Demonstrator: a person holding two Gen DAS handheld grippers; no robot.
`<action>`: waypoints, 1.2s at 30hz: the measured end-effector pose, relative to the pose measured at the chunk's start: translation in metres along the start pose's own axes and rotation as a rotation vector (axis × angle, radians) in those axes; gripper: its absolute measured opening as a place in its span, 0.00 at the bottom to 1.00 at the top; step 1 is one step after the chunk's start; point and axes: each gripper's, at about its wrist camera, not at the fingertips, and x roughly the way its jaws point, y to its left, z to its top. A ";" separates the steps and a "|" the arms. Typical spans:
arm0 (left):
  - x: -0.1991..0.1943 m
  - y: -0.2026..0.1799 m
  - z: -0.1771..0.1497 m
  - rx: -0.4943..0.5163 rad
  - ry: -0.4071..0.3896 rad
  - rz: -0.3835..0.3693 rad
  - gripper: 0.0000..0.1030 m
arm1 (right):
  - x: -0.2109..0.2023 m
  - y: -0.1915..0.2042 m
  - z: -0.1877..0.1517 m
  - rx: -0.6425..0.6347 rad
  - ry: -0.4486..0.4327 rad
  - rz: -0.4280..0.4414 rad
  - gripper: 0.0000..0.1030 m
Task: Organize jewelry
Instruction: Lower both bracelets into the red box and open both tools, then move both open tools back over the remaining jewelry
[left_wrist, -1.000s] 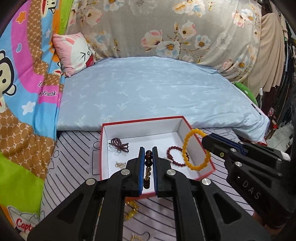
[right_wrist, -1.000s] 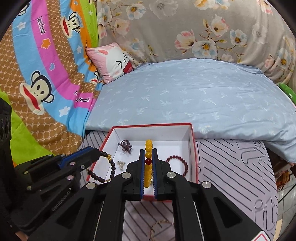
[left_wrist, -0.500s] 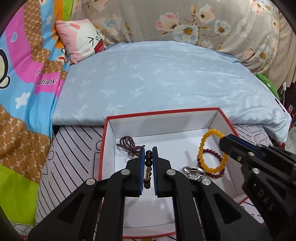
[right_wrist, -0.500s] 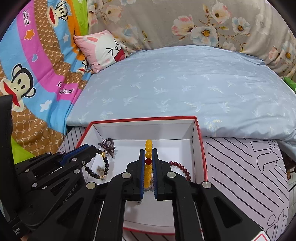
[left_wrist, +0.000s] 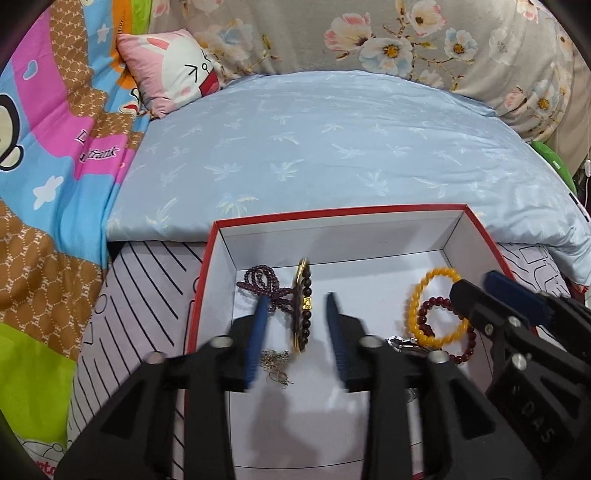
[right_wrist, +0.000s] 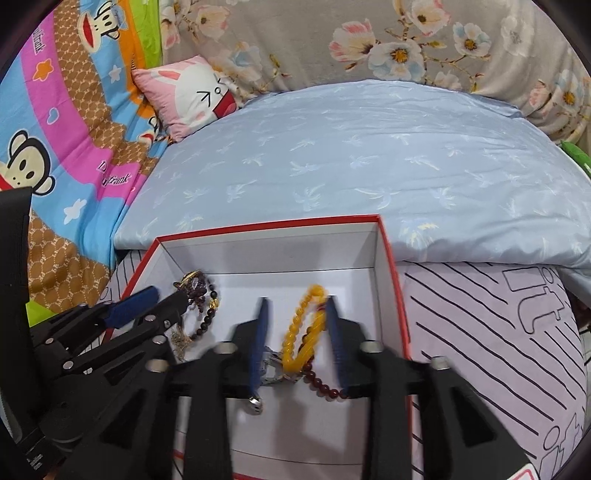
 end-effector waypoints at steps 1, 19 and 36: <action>-0.002 0.000 -0.001 0.002 -0.006 0.004 0.36 | -0.003 -0.001 -0.001 0.007 -0.006 -0.001 0.42; -0.078 -0.003 -0.033 -0.001 -0.023 -0.011 0.36 | -0.094 0.014 -0.036 -0.011 -0.060 -0.006 0.42; -0.141 0.036 -0.119 -0.066 0.006 -0.009 0.40 | -0.167 0.007 -0.128 -0.005 -0.025 -0.043 0.42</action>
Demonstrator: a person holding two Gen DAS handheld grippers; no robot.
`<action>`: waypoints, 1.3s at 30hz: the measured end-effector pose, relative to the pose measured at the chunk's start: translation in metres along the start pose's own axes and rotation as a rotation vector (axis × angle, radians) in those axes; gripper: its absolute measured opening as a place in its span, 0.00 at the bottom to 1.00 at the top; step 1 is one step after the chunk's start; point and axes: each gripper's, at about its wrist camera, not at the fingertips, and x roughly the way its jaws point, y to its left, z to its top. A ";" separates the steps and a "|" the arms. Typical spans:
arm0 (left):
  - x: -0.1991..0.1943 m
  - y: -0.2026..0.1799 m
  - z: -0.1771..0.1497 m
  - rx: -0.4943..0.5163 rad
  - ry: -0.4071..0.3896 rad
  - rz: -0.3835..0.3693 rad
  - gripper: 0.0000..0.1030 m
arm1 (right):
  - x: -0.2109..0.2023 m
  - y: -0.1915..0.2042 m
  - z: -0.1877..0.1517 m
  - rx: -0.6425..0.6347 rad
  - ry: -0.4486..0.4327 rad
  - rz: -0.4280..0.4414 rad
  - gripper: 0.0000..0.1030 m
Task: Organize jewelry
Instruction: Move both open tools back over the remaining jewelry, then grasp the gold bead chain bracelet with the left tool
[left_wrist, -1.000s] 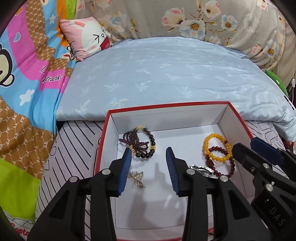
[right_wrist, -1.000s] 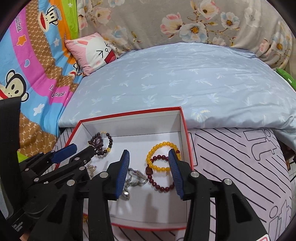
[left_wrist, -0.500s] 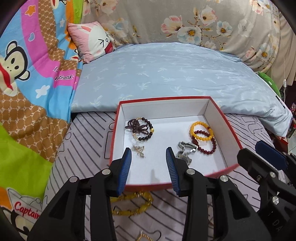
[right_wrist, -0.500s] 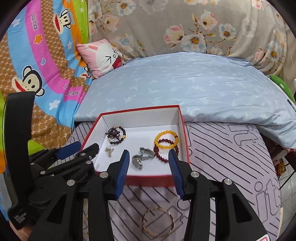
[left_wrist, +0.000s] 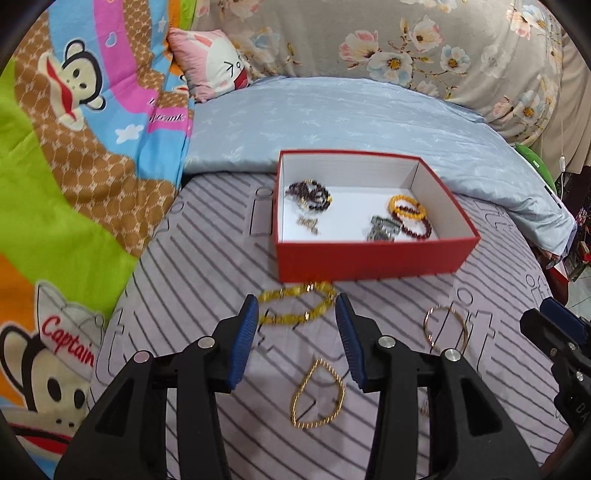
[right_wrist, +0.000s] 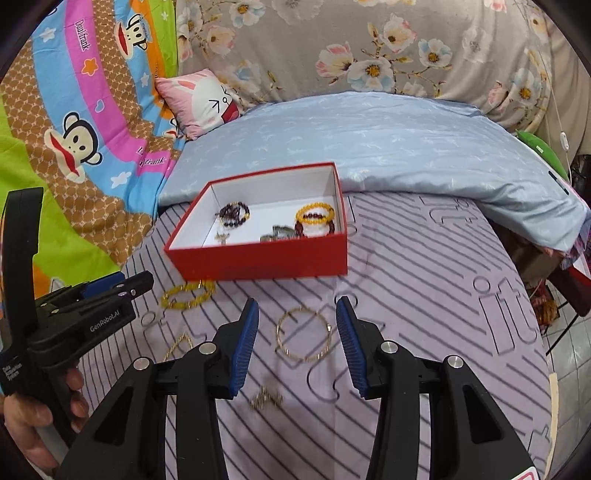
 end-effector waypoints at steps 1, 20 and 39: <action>0.000 0.002 -0.006 -0.002 0.007 0.000 0.40 | -0.002 0.001 -0.006 -0.005 0.005 -0.005 0.42; 0.005 0.026 -0.082 -0.069 0.112 -0.027 0.40 | -0.003 0.008 -0.080 0.000 0.128 0.026 0.42; 0.034 0.005 -0.082 -0.002 0.112 0.007 0.20 | 0.003 0.002 -0.088 0.025 0.156 0.029 0.42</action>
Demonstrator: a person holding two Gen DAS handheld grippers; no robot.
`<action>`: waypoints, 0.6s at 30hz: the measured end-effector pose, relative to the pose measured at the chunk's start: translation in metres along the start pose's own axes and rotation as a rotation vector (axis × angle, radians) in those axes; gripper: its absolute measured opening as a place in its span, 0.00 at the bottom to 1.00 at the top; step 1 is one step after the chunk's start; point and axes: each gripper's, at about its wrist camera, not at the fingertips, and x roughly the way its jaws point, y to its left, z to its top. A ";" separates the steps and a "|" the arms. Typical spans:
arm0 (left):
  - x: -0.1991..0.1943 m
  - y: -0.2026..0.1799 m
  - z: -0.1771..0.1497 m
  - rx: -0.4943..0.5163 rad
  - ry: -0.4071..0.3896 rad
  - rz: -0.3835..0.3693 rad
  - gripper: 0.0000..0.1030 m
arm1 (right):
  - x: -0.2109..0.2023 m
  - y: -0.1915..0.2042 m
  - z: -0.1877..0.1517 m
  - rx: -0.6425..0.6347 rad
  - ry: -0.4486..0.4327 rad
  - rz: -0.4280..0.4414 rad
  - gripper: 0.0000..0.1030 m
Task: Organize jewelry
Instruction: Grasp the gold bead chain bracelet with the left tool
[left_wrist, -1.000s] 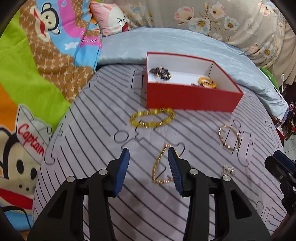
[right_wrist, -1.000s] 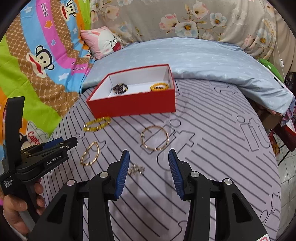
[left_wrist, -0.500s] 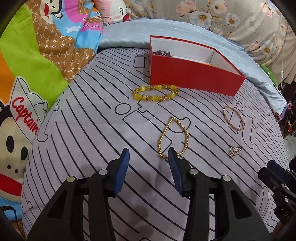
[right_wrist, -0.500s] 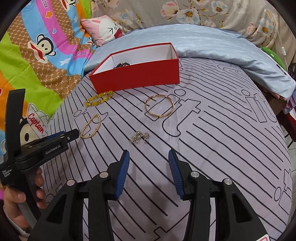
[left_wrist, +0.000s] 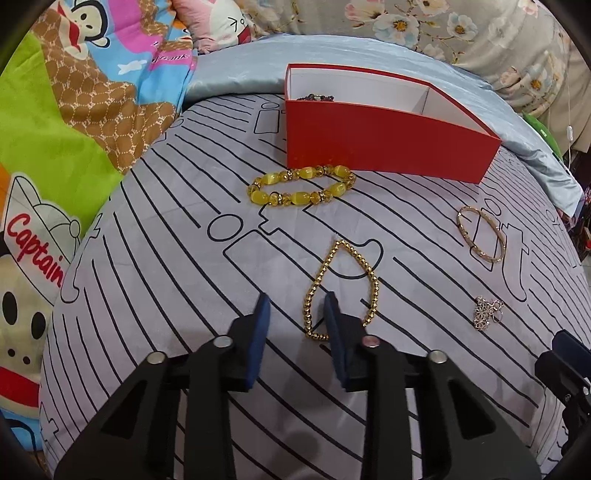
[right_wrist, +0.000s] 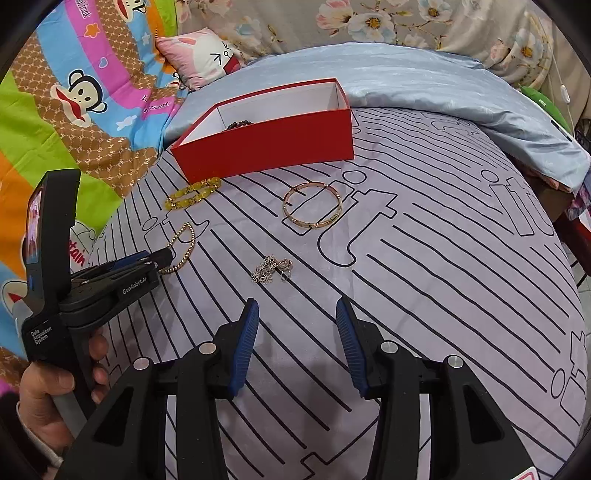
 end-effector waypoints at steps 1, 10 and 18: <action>0.000 -0.001 -0.001 0.005 -0.003 0.003 0.13 | 0.000 0.000 0.000 0.001 0.001 0.001 0.42; -0.010 0.008 -0.010 -0.005 -0.002 -0.033 0.03 | 0.001 0.004 -0.001 -0.001 0.004 0.010 0.42; -0.020 0.035 -0.027 -0.044 0.001 -0.016 0.03 | 0.012 0.024 0.010 -0.037 0.004 0.031 0.42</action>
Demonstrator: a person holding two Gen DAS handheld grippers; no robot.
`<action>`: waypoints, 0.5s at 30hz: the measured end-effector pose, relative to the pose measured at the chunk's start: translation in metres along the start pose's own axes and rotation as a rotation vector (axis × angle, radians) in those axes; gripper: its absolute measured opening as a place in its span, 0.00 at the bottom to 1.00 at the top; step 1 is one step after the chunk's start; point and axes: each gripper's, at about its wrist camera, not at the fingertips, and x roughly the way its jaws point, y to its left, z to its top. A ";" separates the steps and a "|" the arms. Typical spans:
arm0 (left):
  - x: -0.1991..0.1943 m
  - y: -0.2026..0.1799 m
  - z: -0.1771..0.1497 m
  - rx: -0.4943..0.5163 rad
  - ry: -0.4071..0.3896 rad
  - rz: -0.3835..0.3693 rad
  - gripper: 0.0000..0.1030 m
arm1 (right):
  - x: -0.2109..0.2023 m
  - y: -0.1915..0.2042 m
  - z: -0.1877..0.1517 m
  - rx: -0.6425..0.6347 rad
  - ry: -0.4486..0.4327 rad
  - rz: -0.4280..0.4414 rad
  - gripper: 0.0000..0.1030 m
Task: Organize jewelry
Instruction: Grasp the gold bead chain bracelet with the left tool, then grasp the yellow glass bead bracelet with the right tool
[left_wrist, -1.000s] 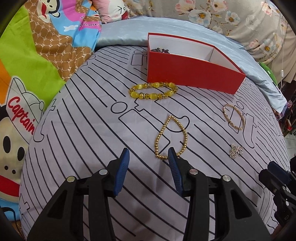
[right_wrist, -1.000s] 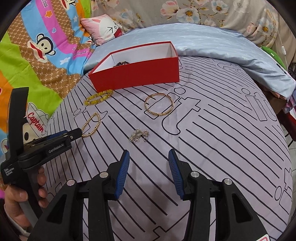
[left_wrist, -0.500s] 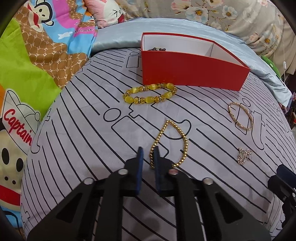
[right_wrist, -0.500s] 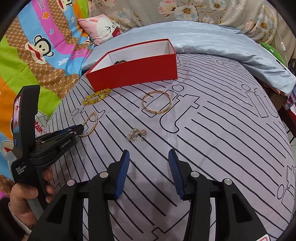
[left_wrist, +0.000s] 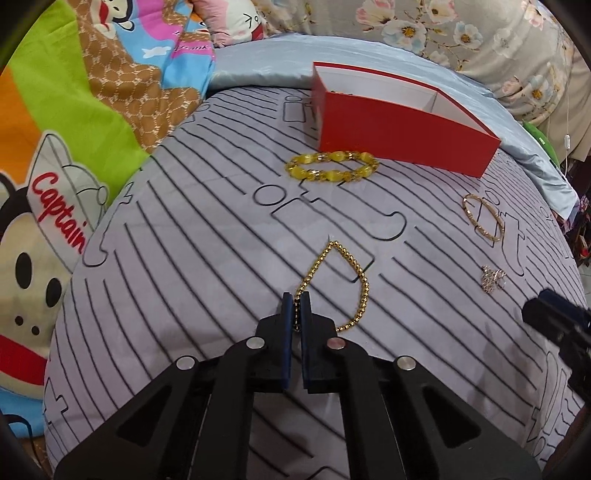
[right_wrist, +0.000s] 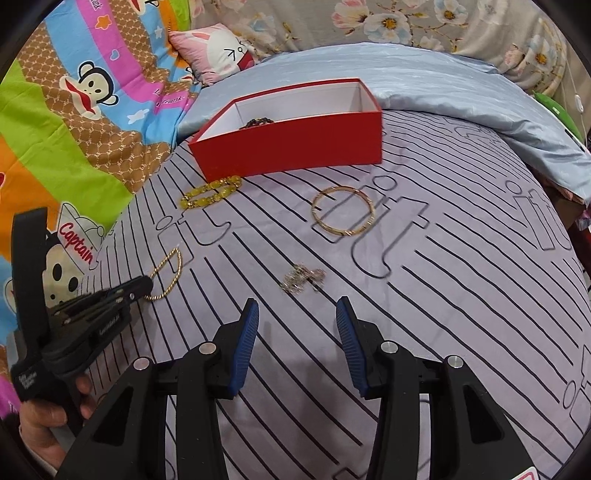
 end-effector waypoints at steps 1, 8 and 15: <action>-0.001 0.003 -0.001 -0.003 -0.001 0.002 0.03 | 0.002 0.003 0.003 -0.004 -0.002 0.002 0.42; -0.004 0.019 -0.006 -0.020 -0.011 0.002 0.03 | 0.026 0.026 0.031 -0.021 -0.008 0.030 0.40; 0.001 0.025 -0.001 -0.016 -0.025 0.007 0.04 | 0.060 0.041 0.070 0.015 -0.010 0.048 0.39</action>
